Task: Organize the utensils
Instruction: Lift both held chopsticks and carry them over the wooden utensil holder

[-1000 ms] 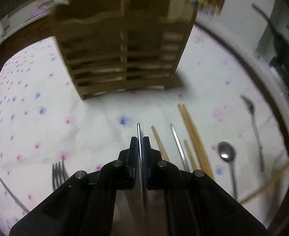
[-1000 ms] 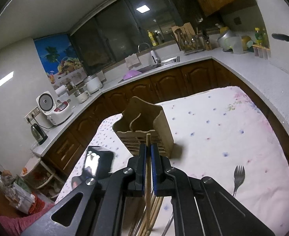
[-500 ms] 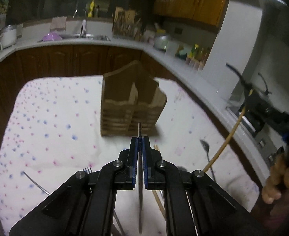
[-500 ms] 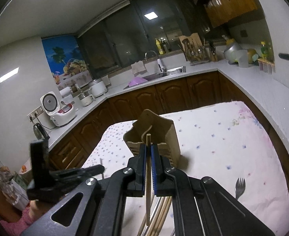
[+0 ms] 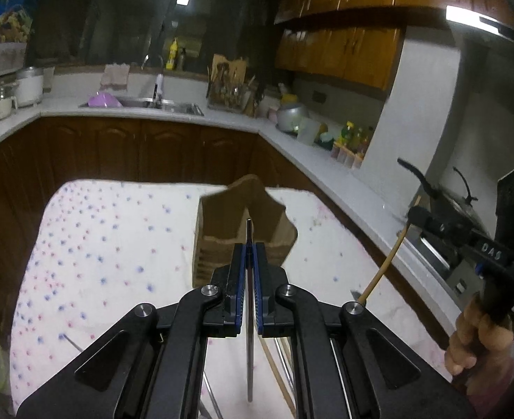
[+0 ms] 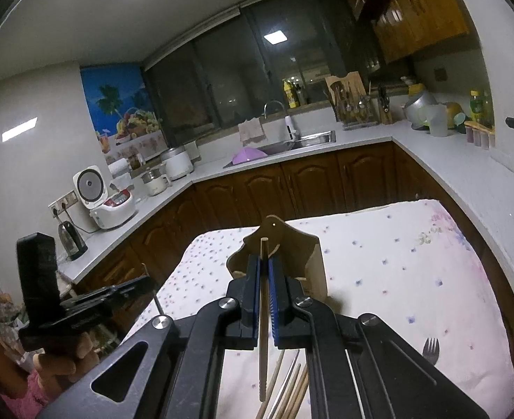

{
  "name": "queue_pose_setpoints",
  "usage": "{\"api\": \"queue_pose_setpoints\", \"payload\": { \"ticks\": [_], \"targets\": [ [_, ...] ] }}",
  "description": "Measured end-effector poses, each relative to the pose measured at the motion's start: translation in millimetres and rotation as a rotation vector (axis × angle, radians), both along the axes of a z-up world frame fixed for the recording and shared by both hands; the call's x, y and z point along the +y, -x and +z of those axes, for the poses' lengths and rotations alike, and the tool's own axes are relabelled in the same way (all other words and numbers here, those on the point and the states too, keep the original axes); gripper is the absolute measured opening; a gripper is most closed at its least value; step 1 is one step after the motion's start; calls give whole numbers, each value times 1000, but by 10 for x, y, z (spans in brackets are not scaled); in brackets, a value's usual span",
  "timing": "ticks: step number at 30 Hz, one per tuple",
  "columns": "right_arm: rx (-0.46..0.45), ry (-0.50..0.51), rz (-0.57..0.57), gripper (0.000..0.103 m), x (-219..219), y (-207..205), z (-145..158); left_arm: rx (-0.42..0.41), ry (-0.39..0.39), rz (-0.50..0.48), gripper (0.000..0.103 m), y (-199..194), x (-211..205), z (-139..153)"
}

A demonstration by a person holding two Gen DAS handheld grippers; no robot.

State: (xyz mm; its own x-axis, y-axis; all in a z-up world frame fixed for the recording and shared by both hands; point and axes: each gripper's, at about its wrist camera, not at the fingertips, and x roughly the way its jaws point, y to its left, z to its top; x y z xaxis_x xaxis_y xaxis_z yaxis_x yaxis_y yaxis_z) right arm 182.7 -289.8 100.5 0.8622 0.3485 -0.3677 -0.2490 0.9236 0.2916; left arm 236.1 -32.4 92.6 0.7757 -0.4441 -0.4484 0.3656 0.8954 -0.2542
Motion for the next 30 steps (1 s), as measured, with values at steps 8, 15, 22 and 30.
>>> {"api": "queue_pose_setpoints", "payload": {
  "ticks": [8, 15, 22, 30],
  "targets": [
    [-49, -20, -39, 5, -59, -212, 131, -114, 35, 60, 3, -163, 57, 300],
    [-112, -44, -88, 5, -168, -559, 349, -215, 68, 137, 3, -549, 70, 572],
    [-177, -71, -156, 5, -272, -984, 537, -282, 114, 226, 3, -1024, 107, 712],
    [-151, -39, -190, 5, -147, -1458, 170, -226, 104, 281, 3, -1489, -16, 266]
  ]
}}
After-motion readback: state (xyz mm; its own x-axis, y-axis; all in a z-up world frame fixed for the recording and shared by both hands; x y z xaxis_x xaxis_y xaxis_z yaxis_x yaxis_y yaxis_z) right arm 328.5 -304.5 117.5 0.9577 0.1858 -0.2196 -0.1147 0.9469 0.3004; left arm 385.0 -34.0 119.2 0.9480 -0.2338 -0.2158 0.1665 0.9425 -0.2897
